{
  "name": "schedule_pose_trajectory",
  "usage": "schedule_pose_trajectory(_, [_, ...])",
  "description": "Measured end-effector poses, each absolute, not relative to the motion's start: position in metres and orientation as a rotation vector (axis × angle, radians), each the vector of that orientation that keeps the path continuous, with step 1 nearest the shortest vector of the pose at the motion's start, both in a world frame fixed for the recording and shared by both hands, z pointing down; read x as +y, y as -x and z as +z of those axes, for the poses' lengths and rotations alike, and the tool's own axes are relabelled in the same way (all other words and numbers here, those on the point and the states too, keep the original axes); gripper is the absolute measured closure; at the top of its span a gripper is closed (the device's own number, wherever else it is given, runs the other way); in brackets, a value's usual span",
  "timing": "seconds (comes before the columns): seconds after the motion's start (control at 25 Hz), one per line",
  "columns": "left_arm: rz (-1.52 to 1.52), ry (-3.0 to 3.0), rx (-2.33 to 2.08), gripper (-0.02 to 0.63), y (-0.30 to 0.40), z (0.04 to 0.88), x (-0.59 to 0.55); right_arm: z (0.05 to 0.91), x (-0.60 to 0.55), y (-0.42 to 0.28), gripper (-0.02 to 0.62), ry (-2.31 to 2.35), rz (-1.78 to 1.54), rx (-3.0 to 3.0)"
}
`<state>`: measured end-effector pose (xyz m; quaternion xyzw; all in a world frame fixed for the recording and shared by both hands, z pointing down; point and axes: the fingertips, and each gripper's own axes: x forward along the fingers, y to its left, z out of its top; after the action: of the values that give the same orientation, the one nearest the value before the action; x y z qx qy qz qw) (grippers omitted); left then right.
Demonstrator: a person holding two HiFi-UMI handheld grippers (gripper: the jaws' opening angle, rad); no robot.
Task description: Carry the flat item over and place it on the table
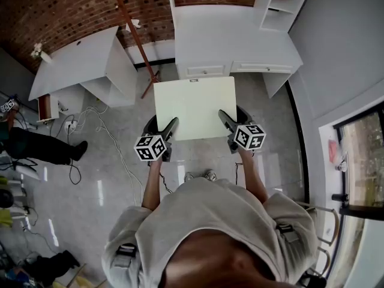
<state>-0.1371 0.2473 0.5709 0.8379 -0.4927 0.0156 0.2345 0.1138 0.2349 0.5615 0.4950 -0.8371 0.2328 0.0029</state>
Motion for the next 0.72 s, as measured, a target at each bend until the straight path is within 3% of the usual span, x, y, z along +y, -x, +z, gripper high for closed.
schedule_pose_trajectory(0.72, [0.076,-2.262,-1.416,0.198,0.099,0.580,0.249,0.578,0.227,-0.152,0.244,-1.486,0.788,-2.656])
